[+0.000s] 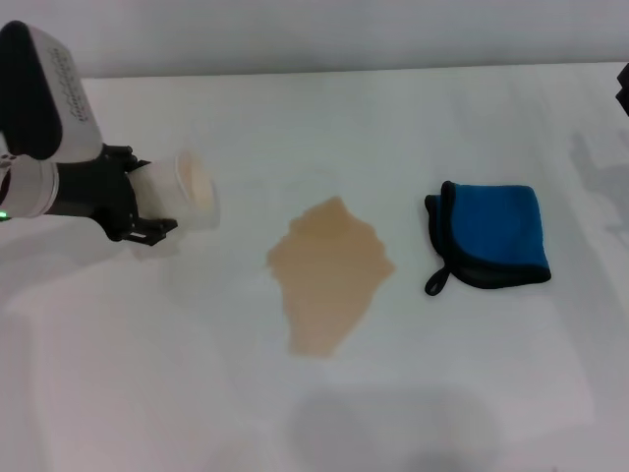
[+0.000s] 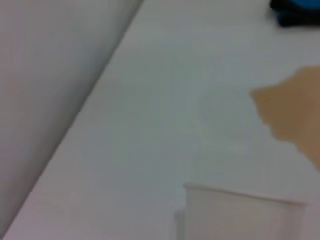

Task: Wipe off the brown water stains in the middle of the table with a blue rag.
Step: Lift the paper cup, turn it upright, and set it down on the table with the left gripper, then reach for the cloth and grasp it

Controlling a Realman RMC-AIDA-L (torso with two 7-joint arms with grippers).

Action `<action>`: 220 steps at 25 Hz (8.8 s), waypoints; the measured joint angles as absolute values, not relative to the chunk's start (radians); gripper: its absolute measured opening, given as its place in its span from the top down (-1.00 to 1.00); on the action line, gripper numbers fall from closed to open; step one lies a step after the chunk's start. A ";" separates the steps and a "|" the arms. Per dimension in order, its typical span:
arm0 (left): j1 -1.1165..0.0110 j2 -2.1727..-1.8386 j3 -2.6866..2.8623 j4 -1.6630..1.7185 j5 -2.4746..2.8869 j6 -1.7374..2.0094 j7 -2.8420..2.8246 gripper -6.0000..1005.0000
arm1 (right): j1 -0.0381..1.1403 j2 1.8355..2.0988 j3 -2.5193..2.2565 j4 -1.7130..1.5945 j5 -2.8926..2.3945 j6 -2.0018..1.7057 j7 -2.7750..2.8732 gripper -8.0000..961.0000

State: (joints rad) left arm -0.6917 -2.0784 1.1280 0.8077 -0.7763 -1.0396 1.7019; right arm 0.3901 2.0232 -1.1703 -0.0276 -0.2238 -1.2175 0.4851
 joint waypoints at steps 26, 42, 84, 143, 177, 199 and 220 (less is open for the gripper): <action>-0.563 -2.086 1.127 0.338 -1.937 -0.917 2.335 -0.63 | 0.401 2.020 -1.169 -0.043 -0.224 -1.202 0.482 -0.53; -0.563 -2.098 1.127 0.143 -2.172 -0.973 2.504 -0.63 | 0.404 2.019 -1.169 -0.079 -0.224 -1.177 0.482 -0.54; -0.535 -2.102 1.125 0.061 -2.175 -0.954 2.571 -0.70 | 0.392 2.028 -1.192 -0.066 -0.233 -1.175 0.489 -0.54; -0.350 -2.091 1.122 -0.014 -2.219 -1.261 2.531 -0.75 | 0.413 2.021 -1.193 -0.088 -0.233 -1.197 0.482 -0.53; -0.231 -2.081 1.074 -0.006 -2.542 -1.508 2.413 -0.74 | 0.586 1.722 -1.263 -0.668 -1.534 -1.178 1.881 -0.51; -0.238 -2.082 1.074 -0.005 -2.599 -1.466 2.470 -0.74 | 0.850 1.935 -1.144 -0.822 -2.719 -1.441 2.286 -0.44; -0.242 -2.082 1.077 -0.005 -2.595 -1.455 2.470 -0.74 | 0.877 2.014 -1.180 -0.755 -2.844 -1.346 2.293 -0.38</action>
State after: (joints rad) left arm -0.2416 -2.0817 1.0768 -0.0045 -2.5947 -1.4554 2.4697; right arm 0.8768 2.0137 -1.1797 -0.7547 -2.8440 -1.3458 2.2925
